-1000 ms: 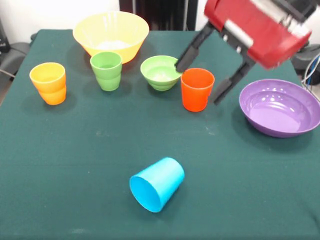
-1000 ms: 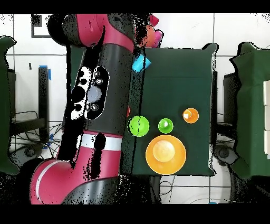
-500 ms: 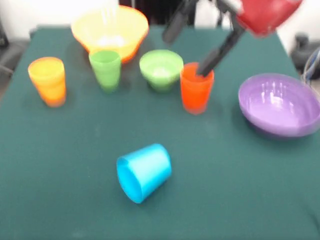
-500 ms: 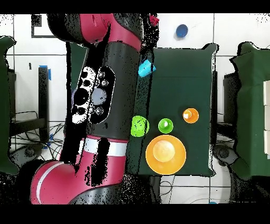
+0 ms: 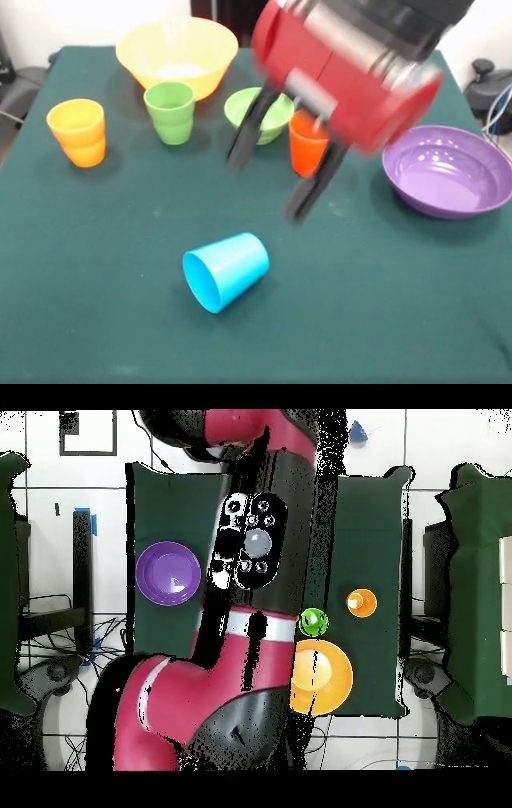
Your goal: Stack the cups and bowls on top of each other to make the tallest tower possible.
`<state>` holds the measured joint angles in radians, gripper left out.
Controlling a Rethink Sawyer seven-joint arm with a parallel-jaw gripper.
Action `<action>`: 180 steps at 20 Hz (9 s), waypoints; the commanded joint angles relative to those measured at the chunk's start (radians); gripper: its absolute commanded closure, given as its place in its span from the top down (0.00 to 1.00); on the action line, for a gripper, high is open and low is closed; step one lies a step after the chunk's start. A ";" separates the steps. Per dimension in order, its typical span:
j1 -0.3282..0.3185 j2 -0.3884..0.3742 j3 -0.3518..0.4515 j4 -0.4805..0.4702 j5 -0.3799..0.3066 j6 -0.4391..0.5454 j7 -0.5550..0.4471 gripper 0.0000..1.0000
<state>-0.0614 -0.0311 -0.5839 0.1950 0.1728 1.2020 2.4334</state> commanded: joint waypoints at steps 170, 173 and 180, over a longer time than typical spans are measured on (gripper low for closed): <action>-0.339 -0.632 0.842 1.669 -0.329 -1.058 -0.360 1.00; -0.346 -0.637 0.856 1.680 -0.310 -1.070 -0.360 1.00; -0.352 -0.635 0.868 1.695 -0.294 -1.094 -0.367 1.00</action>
<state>-0.4019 -0.7040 0.1762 1.8401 -0.1517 0.1739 1.9062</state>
